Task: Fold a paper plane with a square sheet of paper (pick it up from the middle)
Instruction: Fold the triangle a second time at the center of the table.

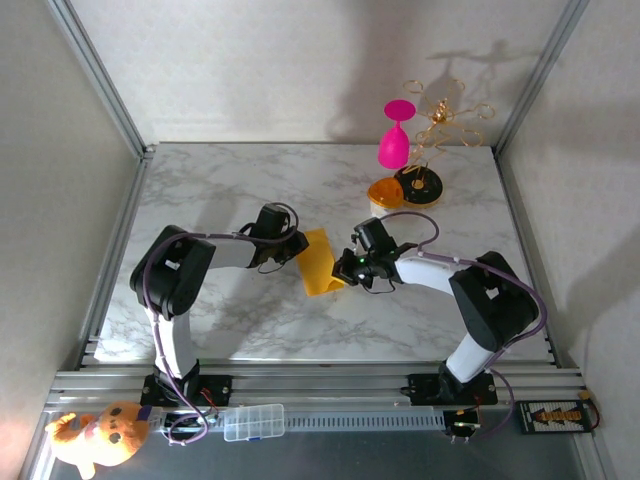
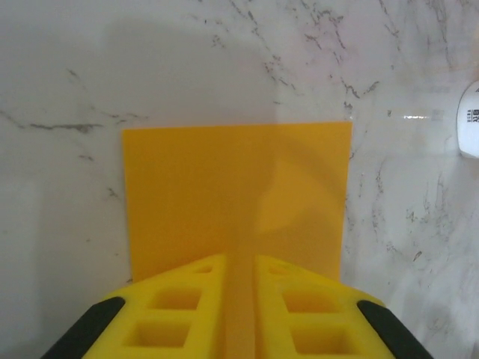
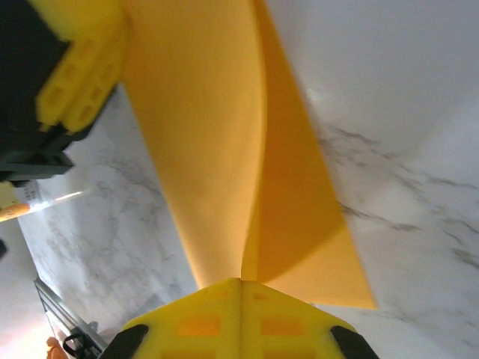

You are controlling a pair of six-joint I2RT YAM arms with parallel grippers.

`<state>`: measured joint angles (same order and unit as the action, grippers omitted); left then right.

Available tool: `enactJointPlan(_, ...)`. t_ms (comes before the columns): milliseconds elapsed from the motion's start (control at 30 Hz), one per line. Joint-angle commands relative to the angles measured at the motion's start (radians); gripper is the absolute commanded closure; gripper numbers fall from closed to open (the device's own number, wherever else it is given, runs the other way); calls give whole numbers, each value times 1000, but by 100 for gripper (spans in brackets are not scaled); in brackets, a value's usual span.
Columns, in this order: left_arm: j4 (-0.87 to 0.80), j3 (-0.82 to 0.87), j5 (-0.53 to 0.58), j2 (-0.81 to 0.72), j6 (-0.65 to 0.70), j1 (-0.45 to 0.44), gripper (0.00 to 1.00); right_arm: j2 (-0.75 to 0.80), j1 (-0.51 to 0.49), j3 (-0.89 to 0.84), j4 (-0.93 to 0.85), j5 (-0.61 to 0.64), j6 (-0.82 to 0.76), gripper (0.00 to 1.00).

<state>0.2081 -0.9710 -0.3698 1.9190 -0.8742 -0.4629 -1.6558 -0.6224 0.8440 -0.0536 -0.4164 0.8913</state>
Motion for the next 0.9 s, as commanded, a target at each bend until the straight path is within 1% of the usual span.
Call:
enactJointPlan(0,-15,-3,-23,23,18,-2,84,-29,-14,46,55,-18,-41,100)
enactJointPlan(233,-10,-5,-32,32,24,-2,85,-117,-42,121,123,-26,-37,100)
enactJointPlan(467,-10,2,-26,38,15,-3,85,-163,-54,151,140,46,-48,100)
enactJointPlan(767,-3,12,-26,44,12,-3,85,-212,-67,183,133,35,-76,100)
enactJointPlan(867,2,17,-27,44,10,-5,85,-226,-97,193,123,33,-84,100)
